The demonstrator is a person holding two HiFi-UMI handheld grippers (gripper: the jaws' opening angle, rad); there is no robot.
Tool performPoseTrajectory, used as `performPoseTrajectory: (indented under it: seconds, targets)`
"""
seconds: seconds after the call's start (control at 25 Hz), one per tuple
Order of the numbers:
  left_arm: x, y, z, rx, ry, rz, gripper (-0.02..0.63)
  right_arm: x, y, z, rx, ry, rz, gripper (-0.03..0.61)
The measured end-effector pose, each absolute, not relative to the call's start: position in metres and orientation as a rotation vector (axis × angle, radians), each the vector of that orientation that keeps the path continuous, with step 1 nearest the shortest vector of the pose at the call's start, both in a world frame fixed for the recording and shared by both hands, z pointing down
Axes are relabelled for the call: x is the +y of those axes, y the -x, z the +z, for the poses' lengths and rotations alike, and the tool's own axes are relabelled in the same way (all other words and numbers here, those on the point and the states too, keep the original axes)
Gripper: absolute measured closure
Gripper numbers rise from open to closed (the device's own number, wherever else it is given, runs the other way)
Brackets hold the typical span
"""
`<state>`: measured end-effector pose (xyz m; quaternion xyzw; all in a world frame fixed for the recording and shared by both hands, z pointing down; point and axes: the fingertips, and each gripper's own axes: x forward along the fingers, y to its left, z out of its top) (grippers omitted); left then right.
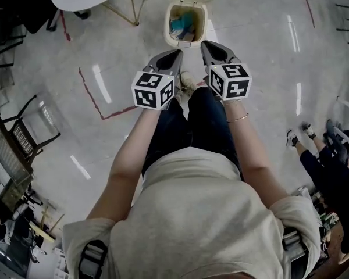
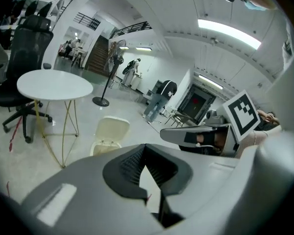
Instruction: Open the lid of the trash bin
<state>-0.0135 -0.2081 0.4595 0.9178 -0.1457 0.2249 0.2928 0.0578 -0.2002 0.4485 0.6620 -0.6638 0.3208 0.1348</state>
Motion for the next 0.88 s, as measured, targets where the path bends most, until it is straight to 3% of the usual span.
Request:
performPoseTrajectory:
  seconds: [0.56,0.88]
  targets:
    - [-0.229,0.001,0.338,-0.421,-2.616,0.401,0.604,-0.207,-0.074,0.302,-2.134,-1.976,0.574,0.571]
    - [-0.218,0.005,0.311,-0.45,-2.676,0.342,0.604,-0.197,-0.046,0.277,-2.205,-1.893,0.488,0.571]
